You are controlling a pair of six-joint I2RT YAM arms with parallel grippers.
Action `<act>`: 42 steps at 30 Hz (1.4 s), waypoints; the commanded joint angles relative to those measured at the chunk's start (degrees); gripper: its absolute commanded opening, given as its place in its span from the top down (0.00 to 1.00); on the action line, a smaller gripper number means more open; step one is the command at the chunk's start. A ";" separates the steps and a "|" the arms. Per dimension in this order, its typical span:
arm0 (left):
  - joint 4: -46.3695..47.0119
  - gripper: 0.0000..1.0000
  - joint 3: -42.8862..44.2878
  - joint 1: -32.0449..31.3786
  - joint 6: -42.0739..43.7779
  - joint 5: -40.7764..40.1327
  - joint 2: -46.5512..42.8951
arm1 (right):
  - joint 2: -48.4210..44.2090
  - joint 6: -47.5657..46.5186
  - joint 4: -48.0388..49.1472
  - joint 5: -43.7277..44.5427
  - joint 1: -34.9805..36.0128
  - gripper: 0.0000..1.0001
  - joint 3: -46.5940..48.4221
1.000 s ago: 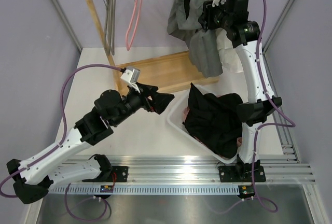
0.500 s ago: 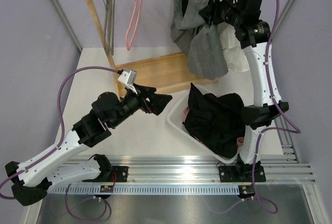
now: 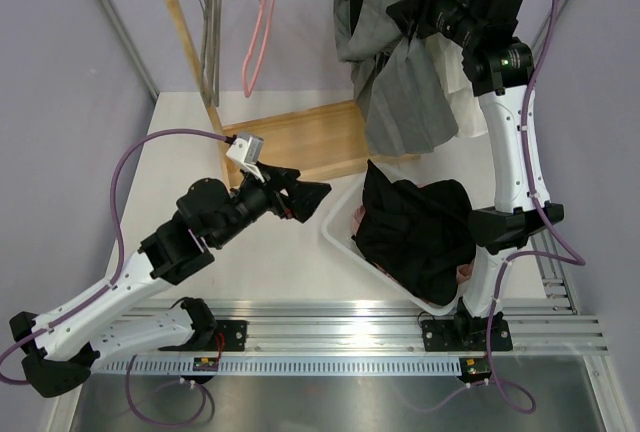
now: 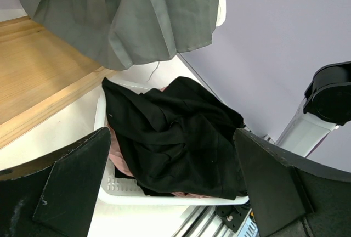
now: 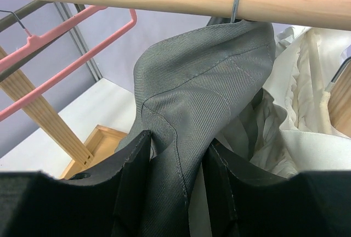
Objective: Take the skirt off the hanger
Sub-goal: Pick up the hanger from the clothesline.
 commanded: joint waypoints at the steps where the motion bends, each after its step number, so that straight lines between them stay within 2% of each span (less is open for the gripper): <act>1: 1.70 0.01 0.42 -0.12 0.32 -1.63 -0.96 | -2.84 0.37 4.99 -0.90 -0.56 1.00 0.34; 5: 4.42 0.01 3.39 -0.03 1.46 -3.39 2.18 | -6.36 -1.90 6.31 -2.57 -0.82 0.99 -9.66; 8: 5.48 0.01 10.66 -0.03 3.22 -2.25 6.41 | -7.95 -3.41 6.23 -3.18 -1.08 0.98 -12.58; 11: 5.66 0.01 16.56 -0.03 4.27 2.05 12.12 | -7.51 -4.20 3.95 -2.40 -1.44 0.86 -11.29; 12: 5.92 0.01 17.11 -0.12 4.19 3.89 13.87 | -6.99 -4.73 1.67 -2.13 -1.52 0.75 -10.06; 13: 6.18 0.01 17.38 -0.03 4.01 4.51 14.50 | -5.68 -4.82 0.52 -1.61 -1.44 0.71 -8.48; 15: 6.89 0.01 15.98 -0.12 2.88 5.31 14.77 | -3.91 -4.65 -2.37 -1.26 -1.44 0.64 -3.29; 16: 7.67 0.01 15.02 -0.03 2.52 5.31 14.34 | -2.16 -4.30 -2.91 -0.99 -1.35 0.53 -1.54; 18: 9.07 0.01 11.86 -0.12 1.47 4.70 13.28 | -0.66 -3.16 -3.27 -0.73 -1.44 0.45 2.25; 19: 9.52 0.01 11.06 -0.12 1.20 4.35 12.15 | 0.13 -2.63 -2.66 -0.55 -1.44 0.36 2.61; 23: 8.48 0.01 8.42 -0.03 0.76 3.03 9.85 | 2.33 -1.13 -0.55 -0.90 -1.35 0.22 3.92; 31: 6.63 0.01 5.52 -0.03 0.50 0.92 7.74 | 4.09 2.03 4.28 -1.61 -1.26 0.13 4.72; 37: 7.33 0.01 4.37 -0.03 -0.38 0.48 7.65 | 8.04 2.48 6.48 4.36 0.49 0.07 7.45; 42: 6.89 0.01 3.84 -0.03 -0.47 -0.40 7.48 | 11.55 5.20 10.96 6.39 1.20 0.07 7.18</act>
